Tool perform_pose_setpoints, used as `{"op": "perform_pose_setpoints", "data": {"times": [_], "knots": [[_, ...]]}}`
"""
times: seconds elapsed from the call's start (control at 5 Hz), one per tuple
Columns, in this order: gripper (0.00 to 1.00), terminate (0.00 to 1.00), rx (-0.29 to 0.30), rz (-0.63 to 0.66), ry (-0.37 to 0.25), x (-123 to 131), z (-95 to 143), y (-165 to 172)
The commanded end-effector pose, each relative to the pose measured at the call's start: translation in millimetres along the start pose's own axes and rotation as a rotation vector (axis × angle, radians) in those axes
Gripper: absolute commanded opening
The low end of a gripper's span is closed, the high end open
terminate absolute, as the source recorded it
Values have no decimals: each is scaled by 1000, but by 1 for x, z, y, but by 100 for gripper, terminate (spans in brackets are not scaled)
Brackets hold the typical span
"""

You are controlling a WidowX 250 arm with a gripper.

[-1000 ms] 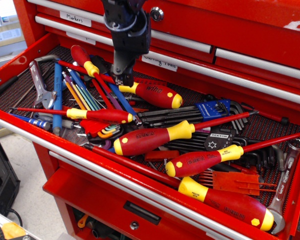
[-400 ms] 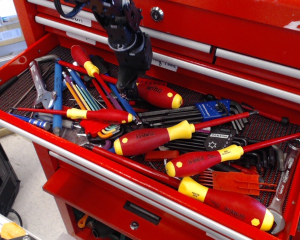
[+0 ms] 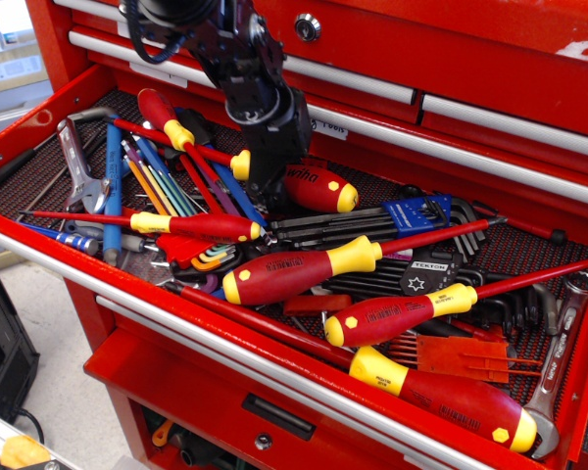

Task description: Pick up red srewdriver

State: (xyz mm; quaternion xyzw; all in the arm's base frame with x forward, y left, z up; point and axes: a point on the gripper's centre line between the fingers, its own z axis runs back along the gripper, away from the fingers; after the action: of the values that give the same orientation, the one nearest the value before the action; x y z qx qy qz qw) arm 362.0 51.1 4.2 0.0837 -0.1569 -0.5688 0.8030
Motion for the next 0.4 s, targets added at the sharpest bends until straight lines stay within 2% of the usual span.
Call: {"op": "perform_pose_setpoints", "data": {"times": [0.0, 0.2], "knots": [[0, 0, -19, 44, -31, 5, 0, 10], [0, 0, -55, 84, 34, 9, 22, 8]]}}
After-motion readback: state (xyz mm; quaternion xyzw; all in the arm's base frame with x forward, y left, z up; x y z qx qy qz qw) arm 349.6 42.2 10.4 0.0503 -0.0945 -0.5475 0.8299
